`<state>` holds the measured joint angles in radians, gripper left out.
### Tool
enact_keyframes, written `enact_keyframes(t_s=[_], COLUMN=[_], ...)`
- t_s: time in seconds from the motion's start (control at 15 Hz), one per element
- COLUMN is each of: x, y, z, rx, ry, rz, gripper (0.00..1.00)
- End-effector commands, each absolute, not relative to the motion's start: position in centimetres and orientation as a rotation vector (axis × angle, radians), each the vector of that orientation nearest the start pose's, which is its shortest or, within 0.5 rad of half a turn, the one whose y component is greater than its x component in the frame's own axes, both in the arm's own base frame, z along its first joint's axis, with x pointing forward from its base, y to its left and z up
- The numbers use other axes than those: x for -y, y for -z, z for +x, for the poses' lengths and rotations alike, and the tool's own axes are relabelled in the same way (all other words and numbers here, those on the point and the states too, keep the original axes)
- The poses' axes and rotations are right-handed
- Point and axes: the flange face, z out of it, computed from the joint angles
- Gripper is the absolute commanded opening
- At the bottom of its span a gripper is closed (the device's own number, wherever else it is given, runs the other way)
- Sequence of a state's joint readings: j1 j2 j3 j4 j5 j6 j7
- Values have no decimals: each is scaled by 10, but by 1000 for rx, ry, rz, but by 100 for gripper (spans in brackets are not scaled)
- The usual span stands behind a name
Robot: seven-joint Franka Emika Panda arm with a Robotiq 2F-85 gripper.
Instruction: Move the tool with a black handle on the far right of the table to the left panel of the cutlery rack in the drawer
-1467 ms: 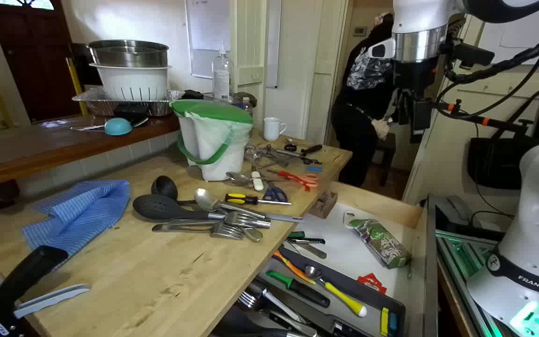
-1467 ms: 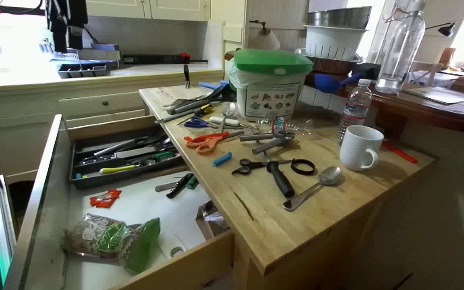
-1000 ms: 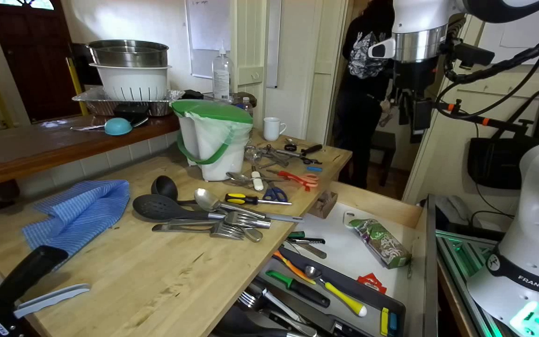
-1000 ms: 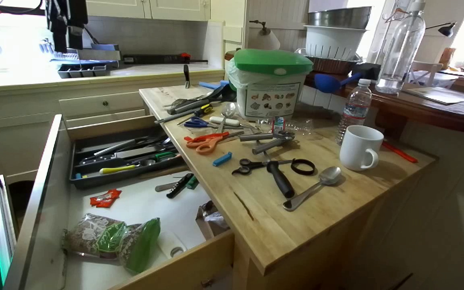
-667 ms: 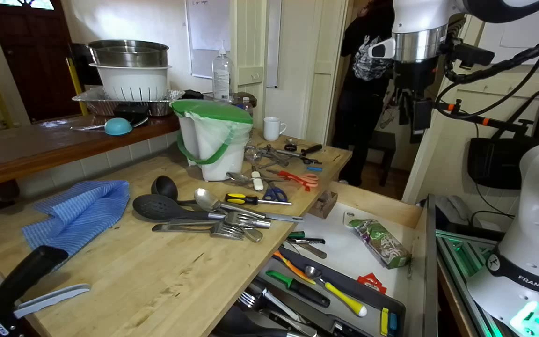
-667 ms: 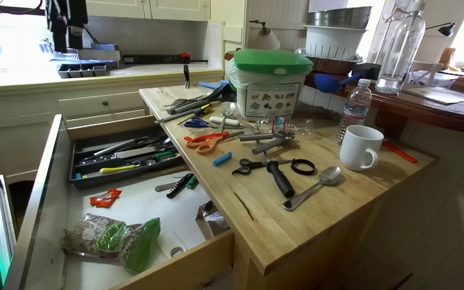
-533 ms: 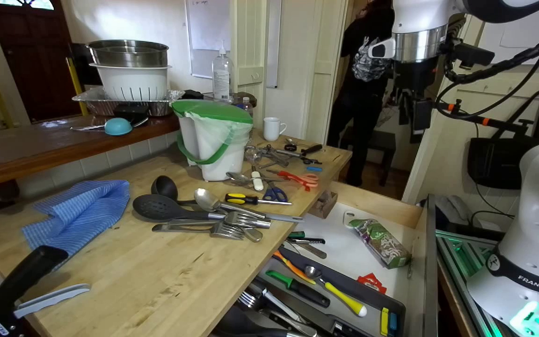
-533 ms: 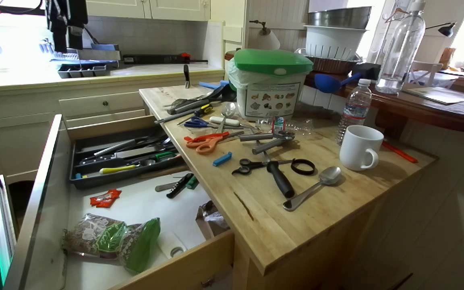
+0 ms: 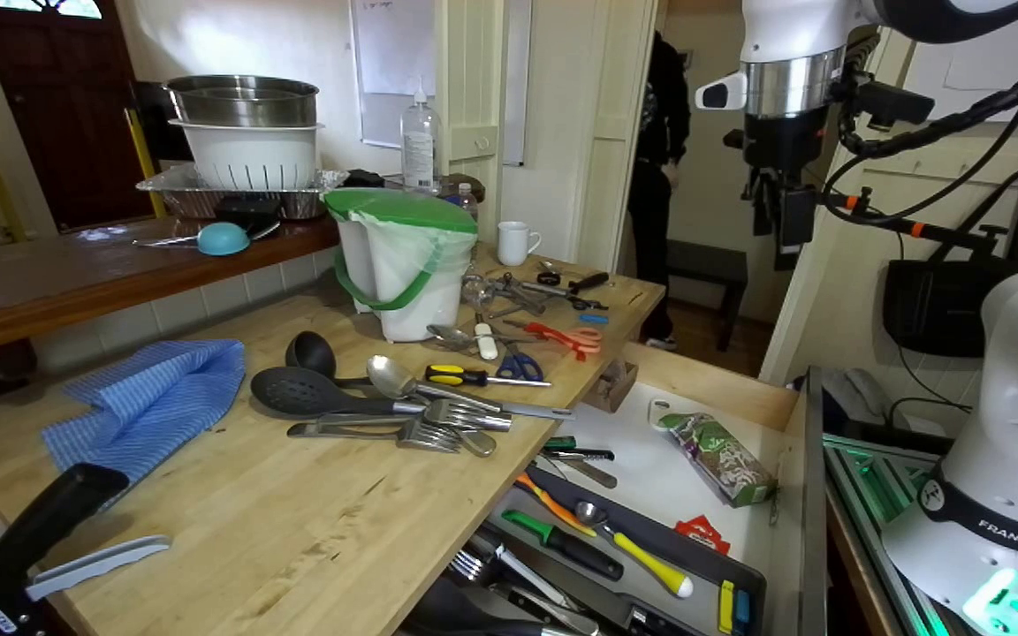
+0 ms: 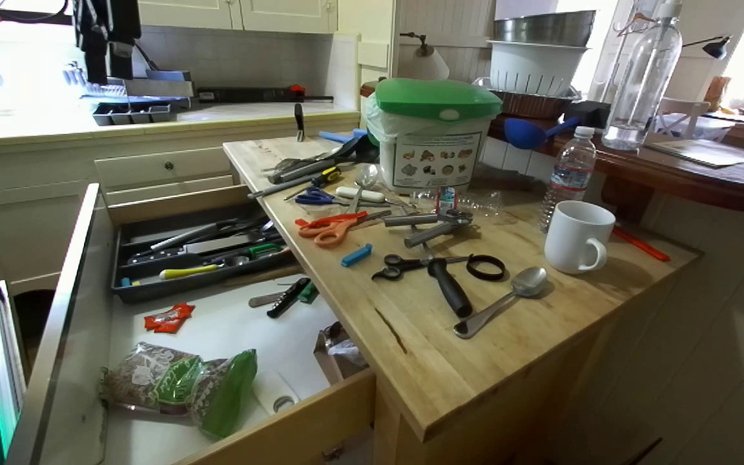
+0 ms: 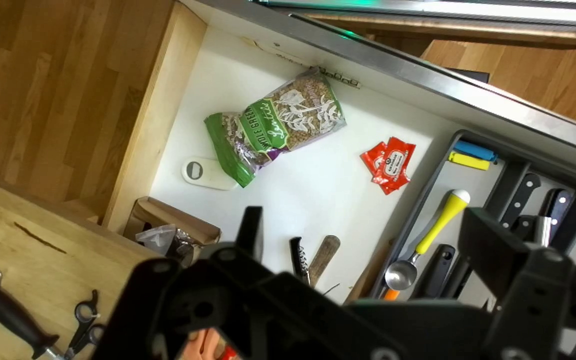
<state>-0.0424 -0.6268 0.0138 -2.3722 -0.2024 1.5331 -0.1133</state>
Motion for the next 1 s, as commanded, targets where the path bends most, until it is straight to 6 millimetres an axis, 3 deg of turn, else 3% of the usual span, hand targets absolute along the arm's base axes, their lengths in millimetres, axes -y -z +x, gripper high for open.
enact_keyframes(t_s=[0.0, 0.13, 0.6, 0.8, 0.87, 0.93], x=[44, 59, 141, 183, 164, 172], y=[-528, -531, -544, -546, -547, -548], z=[343, 346, 362, 377, 360, 362], rx=[208, 329, 747, 802, 761, 755], ry=[-304, -198, 75, 132, 115, 117], rz=[-3266, -3237, -3108, -3062, -3098, -3097], gripper=[100, 100, 100, 100, 100, 100])
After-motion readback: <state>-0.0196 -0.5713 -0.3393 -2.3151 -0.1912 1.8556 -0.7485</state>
